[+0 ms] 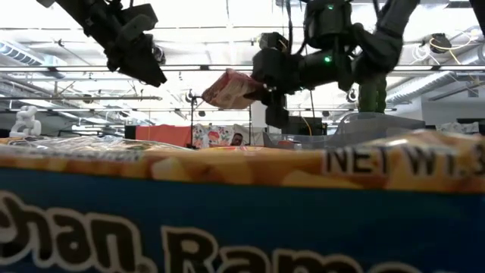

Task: Sort Maruchan noodles
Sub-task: Put the bottom right red noodle pack into the orange bin

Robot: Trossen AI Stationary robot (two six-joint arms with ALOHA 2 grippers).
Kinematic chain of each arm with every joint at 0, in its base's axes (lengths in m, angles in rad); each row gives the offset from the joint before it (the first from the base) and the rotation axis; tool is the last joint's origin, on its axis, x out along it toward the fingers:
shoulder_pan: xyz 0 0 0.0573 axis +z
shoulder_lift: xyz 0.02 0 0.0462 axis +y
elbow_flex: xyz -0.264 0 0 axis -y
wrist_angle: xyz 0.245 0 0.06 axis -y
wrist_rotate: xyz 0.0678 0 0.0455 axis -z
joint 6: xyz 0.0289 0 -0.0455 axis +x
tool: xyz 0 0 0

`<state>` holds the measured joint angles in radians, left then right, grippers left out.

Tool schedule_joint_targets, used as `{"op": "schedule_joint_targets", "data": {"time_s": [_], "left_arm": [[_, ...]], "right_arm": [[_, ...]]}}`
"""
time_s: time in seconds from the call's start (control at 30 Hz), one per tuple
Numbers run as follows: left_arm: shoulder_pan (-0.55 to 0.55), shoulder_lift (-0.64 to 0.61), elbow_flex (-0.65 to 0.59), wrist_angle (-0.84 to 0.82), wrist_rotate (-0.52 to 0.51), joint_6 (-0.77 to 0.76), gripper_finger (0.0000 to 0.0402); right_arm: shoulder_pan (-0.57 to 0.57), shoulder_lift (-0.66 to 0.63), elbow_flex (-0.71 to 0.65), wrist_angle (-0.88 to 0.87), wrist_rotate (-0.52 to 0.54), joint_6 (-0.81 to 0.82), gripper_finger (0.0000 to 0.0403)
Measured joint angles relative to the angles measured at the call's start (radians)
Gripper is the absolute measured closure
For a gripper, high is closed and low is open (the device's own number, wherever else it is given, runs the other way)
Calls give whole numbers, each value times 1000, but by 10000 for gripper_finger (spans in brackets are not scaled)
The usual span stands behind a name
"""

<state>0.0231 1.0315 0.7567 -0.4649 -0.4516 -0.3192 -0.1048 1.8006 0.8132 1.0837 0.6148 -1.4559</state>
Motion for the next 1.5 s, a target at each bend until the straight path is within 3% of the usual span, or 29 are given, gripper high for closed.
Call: {"op": "schedule_joint_targets", "data": {"time_s": [0.23, 0.43, 0.53, 0.83, 1.0, 1.2, 1.5], "left_arm": [[0, 14, 0, -13, 5, 27, 213], [-13, 16, 0, -30, 26, 16, 213], [-24, 16, 0, -34, 34, -5, 213], [-81, 16, 0, -32, 35, -77, 213], [-105, 16, 0, -32, 35, -83, 213], [-109, 16, 0, -32, 34, -82, 213], [-109, 16, -1, -32, 34, -79, 213]], "right_arm": [[-105, -12, 139, -209, -133, 31, 273], [-197, -12, 284, -642, -257, 212, 273], [-215, -12, 311, -754, -280, 222, 273], [-279, -14, 313, -920, -356, 187, 273], [-320, -14, 313, -922, -364, 172, 273], [-374, -14, 313, -926, -522, 134, 273], [-399, -14, 312, -952, -568, 108, 255]]}}
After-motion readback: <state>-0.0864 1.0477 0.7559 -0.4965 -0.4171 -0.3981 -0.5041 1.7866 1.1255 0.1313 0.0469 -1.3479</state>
